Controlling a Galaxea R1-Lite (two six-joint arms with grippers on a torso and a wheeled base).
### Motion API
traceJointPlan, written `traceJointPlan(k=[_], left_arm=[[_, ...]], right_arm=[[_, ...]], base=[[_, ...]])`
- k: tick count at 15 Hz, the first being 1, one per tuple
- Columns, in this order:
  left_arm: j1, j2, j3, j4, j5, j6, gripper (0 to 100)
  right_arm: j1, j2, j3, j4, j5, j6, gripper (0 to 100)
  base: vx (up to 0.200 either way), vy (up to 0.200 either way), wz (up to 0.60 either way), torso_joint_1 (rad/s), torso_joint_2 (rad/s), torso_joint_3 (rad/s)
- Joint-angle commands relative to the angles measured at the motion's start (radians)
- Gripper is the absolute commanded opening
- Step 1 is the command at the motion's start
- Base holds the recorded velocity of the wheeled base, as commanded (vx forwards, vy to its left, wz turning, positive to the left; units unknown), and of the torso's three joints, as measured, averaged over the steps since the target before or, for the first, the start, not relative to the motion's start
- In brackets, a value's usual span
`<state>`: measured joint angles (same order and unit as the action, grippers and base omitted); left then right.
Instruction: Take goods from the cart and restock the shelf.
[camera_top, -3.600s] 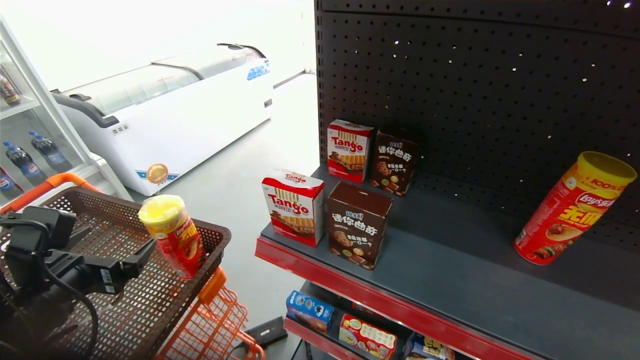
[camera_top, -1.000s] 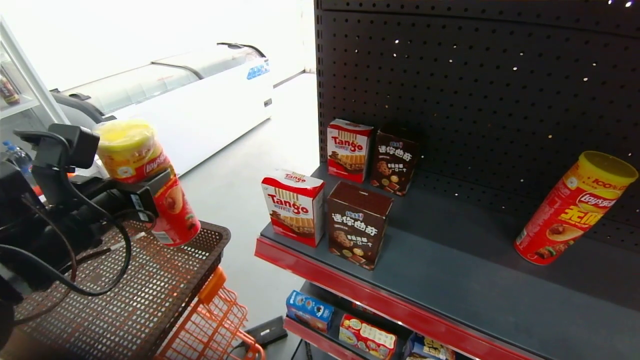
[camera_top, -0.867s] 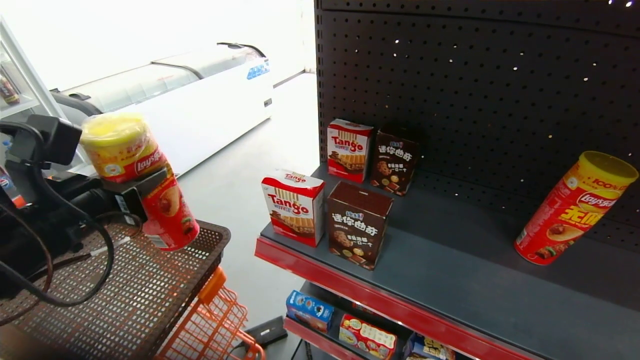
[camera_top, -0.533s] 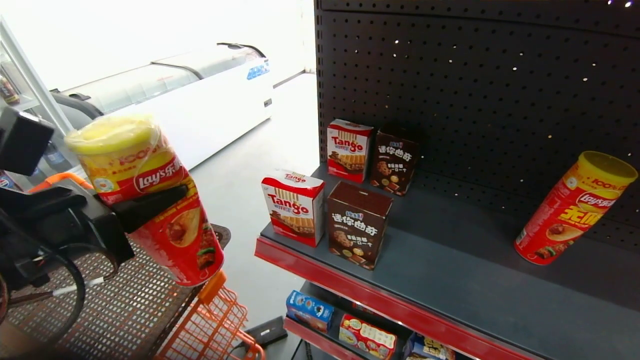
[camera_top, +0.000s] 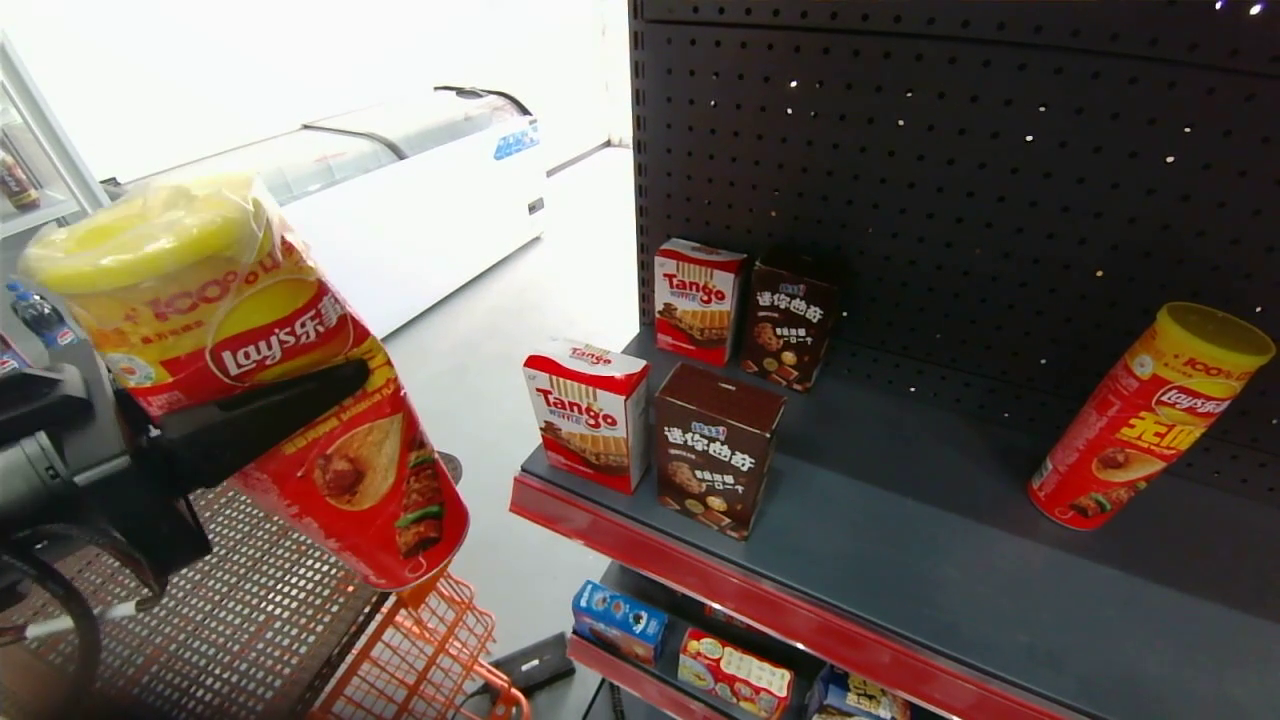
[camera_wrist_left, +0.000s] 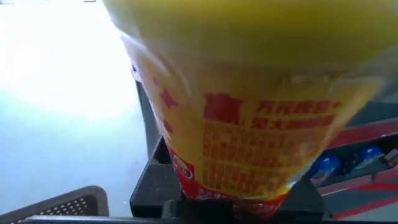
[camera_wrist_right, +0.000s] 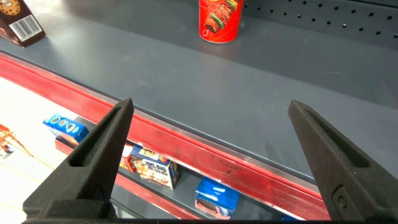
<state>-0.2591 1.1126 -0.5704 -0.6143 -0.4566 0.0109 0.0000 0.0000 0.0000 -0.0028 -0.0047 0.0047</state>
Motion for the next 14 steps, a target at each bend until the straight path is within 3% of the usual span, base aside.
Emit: traceJointPlan(k=[1,7,14], left_arm=[[-0.078,-0.014,0.004,-0.004,-0.005,0.000,0],[-0.107,-0.045,0.030,-0.002,-0.027,0.001,0],[-0.235,-0.031,0.023,-0.004,-0.037,0.003,0]], right_arm=[[0.000,0.000,0.000,0.000,0.000,0.000,100],[0.000,0.000,0.000,0.000,0.000,0.000,100],[0.000,0.000,0.000,0.000,0.000,0.000,100]], base=[[0.000,0.000,0.00,0.000,0.00,0.000],[0.000,0.000,0.00,0.000,0.00,0.000],[0.000,0.000,0.00,0.000,0.00,0.000]])
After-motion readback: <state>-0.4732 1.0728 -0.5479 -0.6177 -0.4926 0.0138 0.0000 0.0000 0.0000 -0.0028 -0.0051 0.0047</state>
